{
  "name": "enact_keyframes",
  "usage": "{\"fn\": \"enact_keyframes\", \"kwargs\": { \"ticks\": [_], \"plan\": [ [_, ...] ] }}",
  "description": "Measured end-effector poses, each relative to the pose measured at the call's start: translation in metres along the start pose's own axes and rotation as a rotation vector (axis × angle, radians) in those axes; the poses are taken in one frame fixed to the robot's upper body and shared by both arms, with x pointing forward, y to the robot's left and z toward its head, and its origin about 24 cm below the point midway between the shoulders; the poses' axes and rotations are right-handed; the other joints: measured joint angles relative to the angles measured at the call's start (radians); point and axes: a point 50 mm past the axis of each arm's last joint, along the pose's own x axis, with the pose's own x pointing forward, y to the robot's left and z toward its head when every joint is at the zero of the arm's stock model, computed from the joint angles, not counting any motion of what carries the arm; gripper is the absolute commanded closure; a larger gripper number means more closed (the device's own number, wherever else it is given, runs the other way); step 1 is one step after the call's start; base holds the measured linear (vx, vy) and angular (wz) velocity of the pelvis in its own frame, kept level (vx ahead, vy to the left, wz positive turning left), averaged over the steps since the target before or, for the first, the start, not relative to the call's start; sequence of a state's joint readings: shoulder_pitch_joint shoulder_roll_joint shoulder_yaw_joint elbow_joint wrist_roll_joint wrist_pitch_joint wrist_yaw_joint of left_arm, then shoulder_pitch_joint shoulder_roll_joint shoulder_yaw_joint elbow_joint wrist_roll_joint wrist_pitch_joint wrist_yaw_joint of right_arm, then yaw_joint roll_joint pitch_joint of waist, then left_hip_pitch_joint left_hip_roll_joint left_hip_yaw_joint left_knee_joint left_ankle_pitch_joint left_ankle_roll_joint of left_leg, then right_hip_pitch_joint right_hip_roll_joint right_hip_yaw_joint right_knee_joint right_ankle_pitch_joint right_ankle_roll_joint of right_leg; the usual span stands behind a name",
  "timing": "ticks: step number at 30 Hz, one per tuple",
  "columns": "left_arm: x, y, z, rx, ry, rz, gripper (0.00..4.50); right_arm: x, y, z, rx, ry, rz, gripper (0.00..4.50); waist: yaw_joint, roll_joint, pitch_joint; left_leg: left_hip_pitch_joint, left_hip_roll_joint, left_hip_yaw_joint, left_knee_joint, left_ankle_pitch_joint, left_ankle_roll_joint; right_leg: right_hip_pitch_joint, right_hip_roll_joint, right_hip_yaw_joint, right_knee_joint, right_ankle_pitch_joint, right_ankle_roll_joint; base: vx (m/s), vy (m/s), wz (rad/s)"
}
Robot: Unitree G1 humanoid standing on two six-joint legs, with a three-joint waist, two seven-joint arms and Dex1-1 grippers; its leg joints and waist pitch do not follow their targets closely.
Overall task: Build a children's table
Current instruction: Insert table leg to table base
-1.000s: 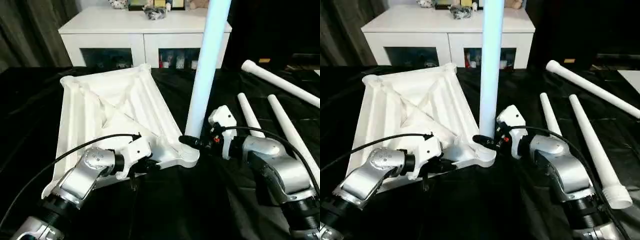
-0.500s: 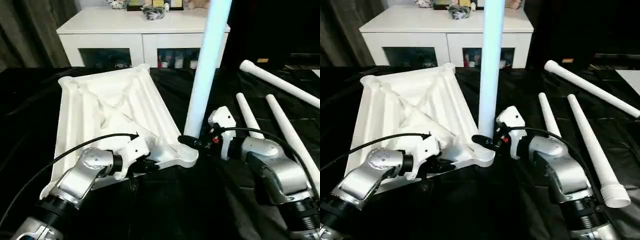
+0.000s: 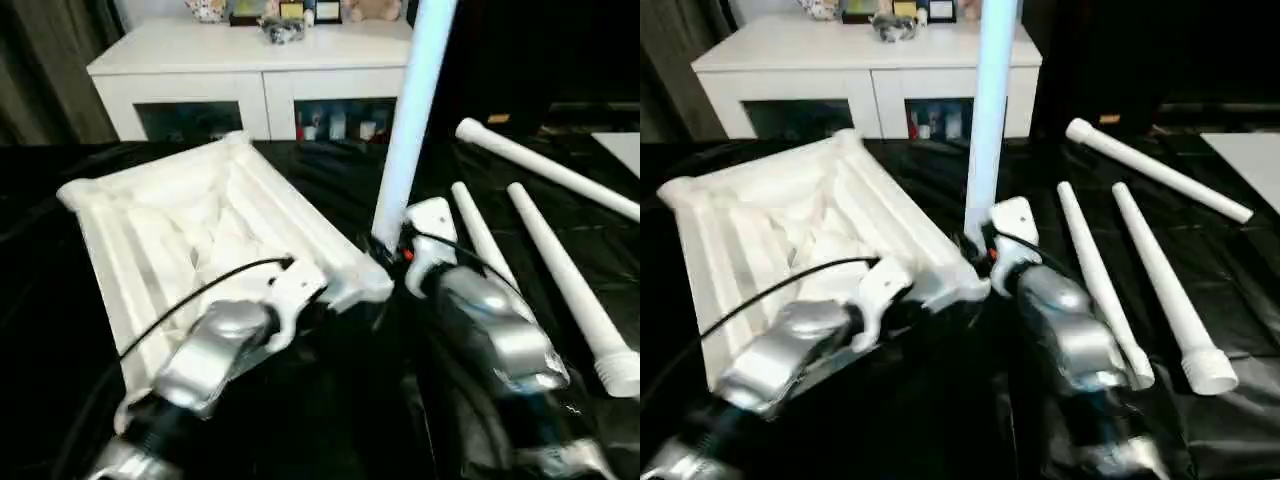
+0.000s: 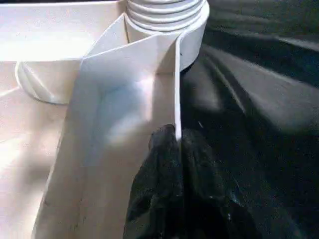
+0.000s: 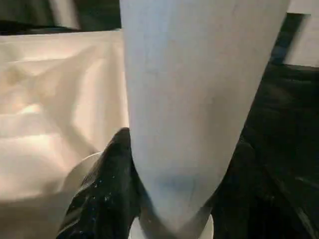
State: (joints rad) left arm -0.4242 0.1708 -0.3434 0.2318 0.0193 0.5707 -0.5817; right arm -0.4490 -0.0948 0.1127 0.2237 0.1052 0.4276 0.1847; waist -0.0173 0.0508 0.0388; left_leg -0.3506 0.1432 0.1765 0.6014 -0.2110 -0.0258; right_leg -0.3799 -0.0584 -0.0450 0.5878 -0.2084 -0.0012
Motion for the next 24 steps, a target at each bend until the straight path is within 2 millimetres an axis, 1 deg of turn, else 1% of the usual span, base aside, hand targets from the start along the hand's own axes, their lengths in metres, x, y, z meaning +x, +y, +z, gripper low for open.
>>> {"fn": "enact_keyframes", "kwargs": {
  "ticks": [3,8,11,13,15,19,21,23,24],
  "plan": [
    [0.011,0.000,0.006,0.001,0.012,0.036,4.50,0.010,0.002,0.001,0.008,0.013,-0.086,2.68,-0.002,-0.001,-0.002,0.000,-0.004,-0.006,-0.006,0.000,0.000,0.004,0.000,-0.003,-0.014,-0.003,0.004,0.000,0.000,0.00],
    [0.023,-0.002,0.012,-0.003,0.028,0.082,4.50,0.022,0.003,0.001,0.038,0.030,-0.196,2.68,-0.004,-0.003,-0.003,0.002,-0.006,-0.007,-0.007,-0.001,0.001,0.011,-0.001,-0.004,-0.028,-0.003,0.004,0.000,0.000,0.00],
    [0.024,-0.001,0.012,-0.005,0.031,0.097,4.50,0.026,0.005,0.001,0.056,0.030,-0.220,2.68,-0.007,-0.006,-0.001,0.002,-0.006,-0.008,-0.008,-0.001,0.001,0.013,-0.004,-0.010,-0.036,-0.004,0.006,0.000,0.000,0.00],
    [0.024,0.000,0.012,-0.006,0.031,0.102,4.50,0.027,0.006,0.001,0.061,0.028,-0.224,2.68,-0.008,-0.005,0.000,0.001,-0.006,-0.010,-0.011,-0.001,0.001,0.015,-0.009,-0.020,-0.045,-0.005,0.006,0.000,0.000,0.00],
    [0.024,0.001,0.011,-0.006,0.029,0.103,4.50,0.028,0.005,0.001,0.068,0.025,-0.231,2.68,-0.009,-0.007,0.000,0.003,-0.009,-0.010,-0.015,-0.001,0.001,0.015,-0.017,-0.027,-0.048,-0.005,0.006,0.000,0.000,0.00],
    [0.024,0.003,0.011,-0.006,0.029,0.109,4.50,0.032,0.007,0.002,0.076,0.022,-0.235,2.68,-0.011,-0.009,0.002,0.003,-0.011,-0.010,-0.015,-0.001,0.001,0.013,-0.019,-0.028,-0.048,-0.005,0.006,0.000,0.000,0.00],
    [0.023,0.004,0.012,-0.002,0.028,0.113,4.50,0.033,0.007,0.004,0.088,0.004,-0.231,2.68,-0.012,-0.009,0.005,0.003,-0.011,-0.011,-0.017,-0.001,0.001,0.013,-0.019,-0.031,-0.051,-0.005,0.006,0.000,0.000,0.00],
    [0.022,0.005,0.012,-0.002,0.026,0.118,4.50,0.033,0.007,0.004,0.105,-0.019,-0.220,2.68,-0.016,-0.007,0.007,0.003,-0.011,-0.011,-0.023,-0.001,0.001,0.014,-0.022,-0.038,-0.057,-0.005,0.006,0.000,0.000,0.00],
    [0.022,0.006,0.012,-0.001,0.024,0.120,4.50,0.033,0.007,0.005,0.117,-0.029,-0.213,2.33,-0.017,-0.007,0.008,0.002,-0.011,-0.011,-0.028,-0.001,0.001,0.015,-0.026,-0.046,-0.063,-0.006,0.006,0.000,0.000,0.00]
  ]
}}
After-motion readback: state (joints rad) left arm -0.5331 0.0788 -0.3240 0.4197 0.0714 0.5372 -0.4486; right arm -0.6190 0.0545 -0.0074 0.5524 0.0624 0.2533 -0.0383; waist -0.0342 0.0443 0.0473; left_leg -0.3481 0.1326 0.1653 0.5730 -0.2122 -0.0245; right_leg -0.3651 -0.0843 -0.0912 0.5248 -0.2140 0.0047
